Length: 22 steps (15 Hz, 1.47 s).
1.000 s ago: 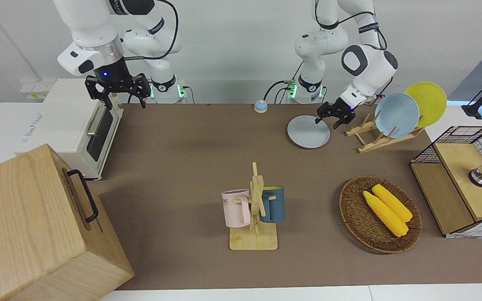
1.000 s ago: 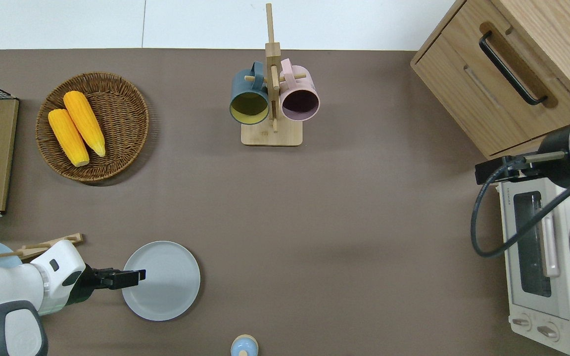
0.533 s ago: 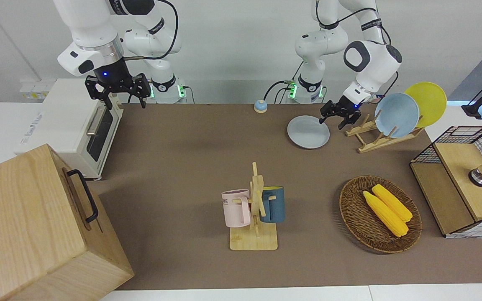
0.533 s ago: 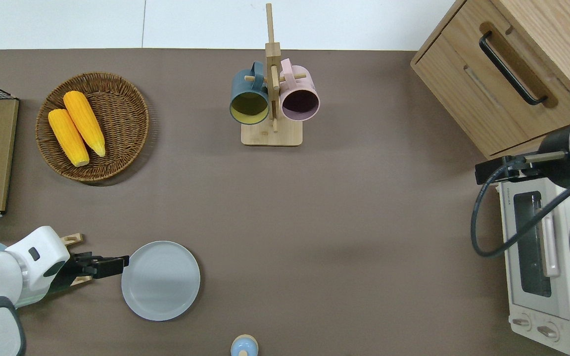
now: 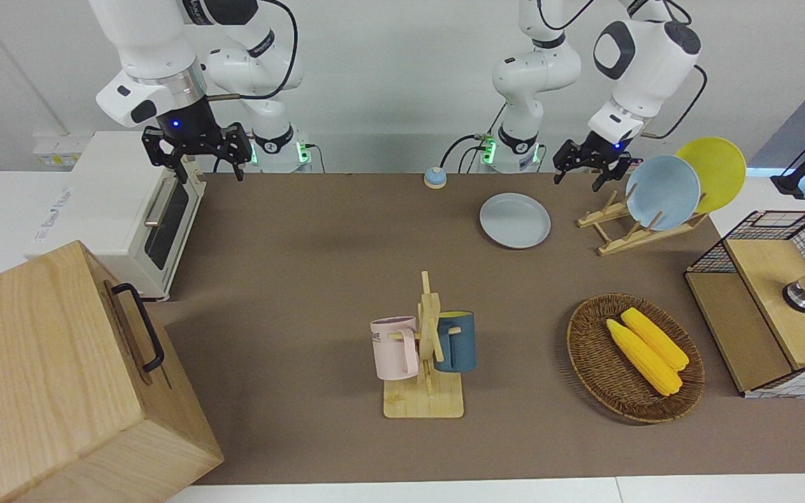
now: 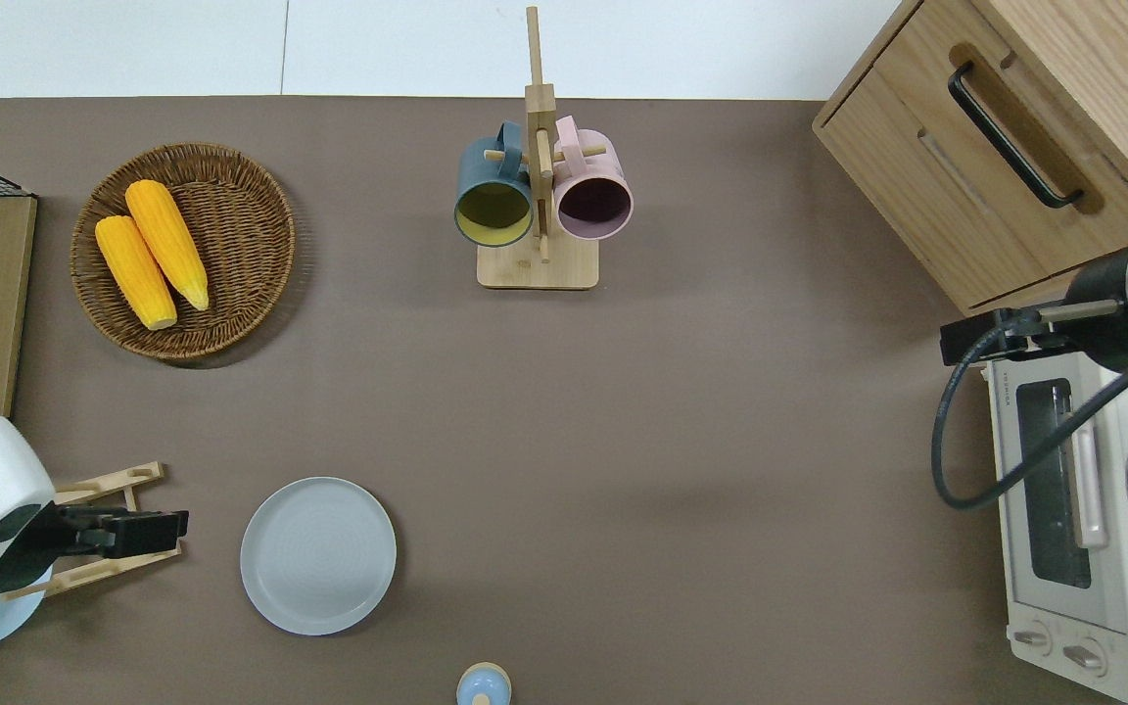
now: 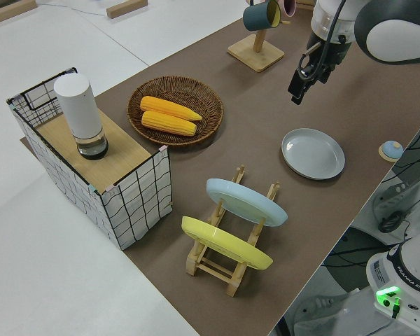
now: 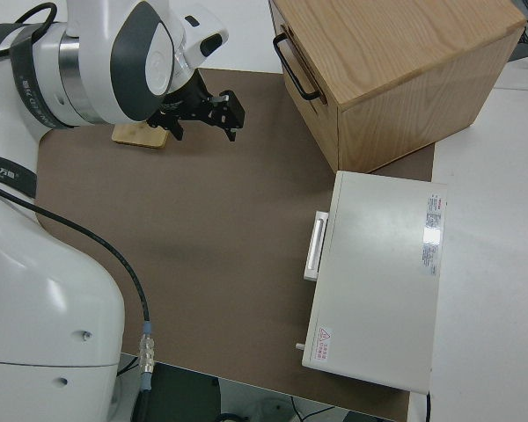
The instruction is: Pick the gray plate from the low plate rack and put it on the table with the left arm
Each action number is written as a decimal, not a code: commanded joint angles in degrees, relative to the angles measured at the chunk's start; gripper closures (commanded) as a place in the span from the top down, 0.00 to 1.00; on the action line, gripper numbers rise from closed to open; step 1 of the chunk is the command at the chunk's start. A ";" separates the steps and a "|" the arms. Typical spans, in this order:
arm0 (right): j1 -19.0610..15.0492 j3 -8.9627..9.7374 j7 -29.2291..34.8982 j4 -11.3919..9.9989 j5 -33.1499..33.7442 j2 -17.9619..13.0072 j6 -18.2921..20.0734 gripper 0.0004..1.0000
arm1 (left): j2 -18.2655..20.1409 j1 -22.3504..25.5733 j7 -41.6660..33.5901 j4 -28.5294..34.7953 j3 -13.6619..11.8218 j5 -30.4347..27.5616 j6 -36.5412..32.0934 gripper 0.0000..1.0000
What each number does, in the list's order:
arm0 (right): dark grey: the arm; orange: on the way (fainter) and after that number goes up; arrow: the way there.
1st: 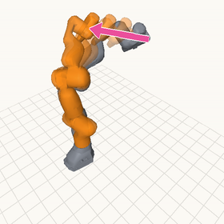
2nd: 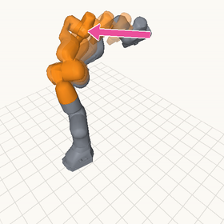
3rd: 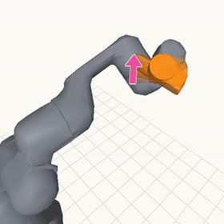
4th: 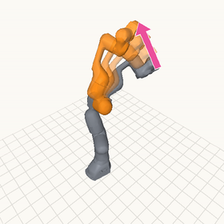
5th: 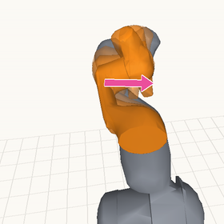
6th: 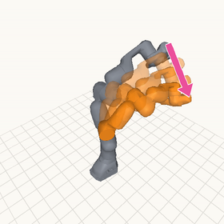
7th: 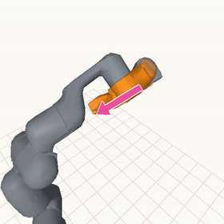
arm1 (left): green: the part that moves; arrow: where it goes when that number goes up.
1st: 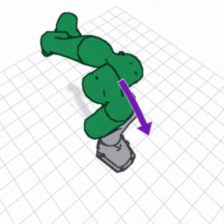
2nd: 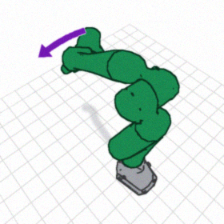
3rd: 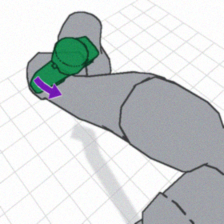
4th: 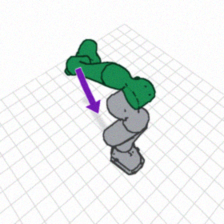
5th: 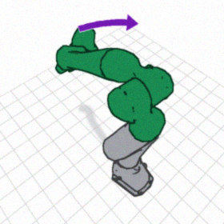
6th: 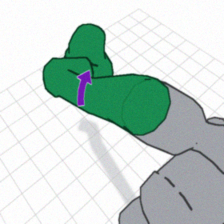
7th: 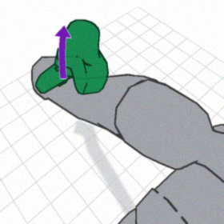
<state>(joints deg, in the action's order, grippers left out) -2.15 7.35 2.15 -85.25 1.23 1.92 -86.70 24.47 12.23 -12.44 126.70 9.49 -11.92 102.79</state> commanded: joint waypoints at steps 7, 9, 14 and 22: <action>-1.27 1.17 0.75 1.14 0.17 0.54 0.92 0.98 | -2.32 0.26 6.03 -12.97 2.03 1.99 -9.19 1.00; -1.27 1.17 0.75 1.23 0.17 0.54 0.92 0.98 | -2.41 -0.10 6.02 -12.97 2.11 1.99 -9.18 1.00; -1.19 1.17 0.75 1.23 0.17 0.54 0.92 0.98 | -2.94 -0.36 6.46 -13.32 3.78 6.11 -9.10 1.00; -1.27 1.17 0.75 1.23 0.17 0.54 0.92 0.98 | -7.68 -10.98 8.04 -13.76 -2.62 9.28 -7.43 1.00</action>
<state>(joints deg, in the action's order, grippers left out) -2.15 7.35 2.15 -85.25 1.23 1.92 -86.70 19.57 7.26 -5.85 114.79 11.23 -4.97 95.11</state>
